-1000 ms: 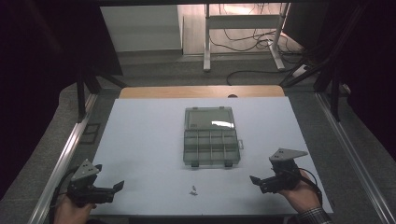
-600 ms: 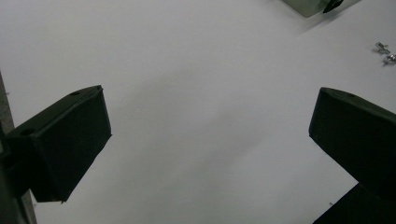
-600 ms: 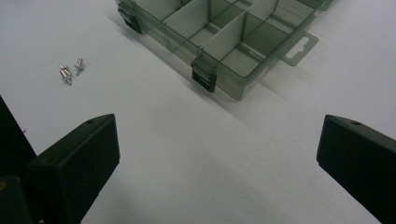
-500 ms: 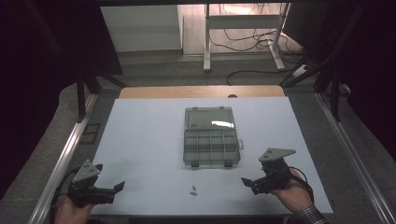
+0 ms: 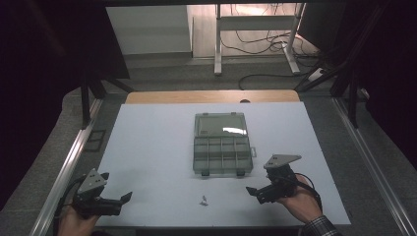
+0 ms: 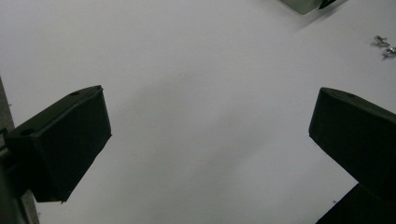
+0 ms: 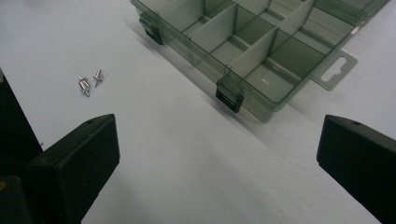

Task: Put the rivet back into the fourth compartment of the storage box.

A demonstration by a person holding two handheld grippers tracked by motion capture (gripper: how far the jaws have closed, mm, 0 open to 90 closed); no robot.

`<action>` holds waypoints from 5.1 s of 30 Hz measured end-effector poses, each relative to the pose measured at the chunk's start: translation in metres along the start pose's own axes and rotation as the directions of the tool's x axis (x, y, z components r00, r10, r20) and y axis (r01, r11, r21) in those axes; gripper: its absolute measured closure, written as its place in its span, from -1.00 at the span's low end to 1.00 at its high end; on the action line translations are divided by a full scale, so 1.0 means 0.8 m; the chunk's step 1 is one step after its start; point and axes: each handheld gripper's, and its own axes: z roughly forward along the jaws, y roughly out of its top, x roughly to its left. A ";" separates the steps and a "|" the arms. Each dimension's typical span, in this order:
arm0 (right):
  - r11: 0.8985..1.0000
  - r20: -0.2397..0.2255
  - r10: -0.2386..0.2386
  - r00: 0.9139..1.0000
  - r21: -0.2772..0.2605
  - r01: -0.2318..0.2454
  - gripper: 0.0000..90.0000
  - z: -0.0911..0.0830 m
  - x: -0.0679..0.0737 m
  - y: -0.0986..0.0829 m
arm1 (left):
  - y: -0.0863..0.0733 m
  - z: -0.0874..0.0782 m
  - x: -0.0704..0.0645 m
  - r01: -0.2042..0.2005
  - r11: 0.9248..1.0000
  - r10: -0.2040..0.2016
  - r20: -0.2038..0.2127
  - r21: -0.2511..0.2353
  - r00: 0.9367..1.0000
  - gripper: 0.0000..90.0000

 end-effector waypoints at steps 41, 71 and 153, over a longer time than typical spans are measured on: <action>0.981 -0.130 -0.061 0.990 0.176 0.084 -0.78 0.086 0.068 0.052 | 0.000 0.003 -0.003 -0.026 0.999 0.026 -0.005 0.022 1.000 -1.00; 0.916 -0.252 -0.159 0.955 0.323 0.238 0.55 0.157 0.115 0.083 | 0.000 0.006 -0.004 -0.042 0.998 0.042 -0.006 0.041 0.999 -1.00; 0.995 0.013 0.097 0.995 0.011 -0.097 0.79 0.059 -0.075 0.097 | -0.001 0.012 -0.007 -0.059 0.992 0.064 -0.038 0.112 0.997 -1.00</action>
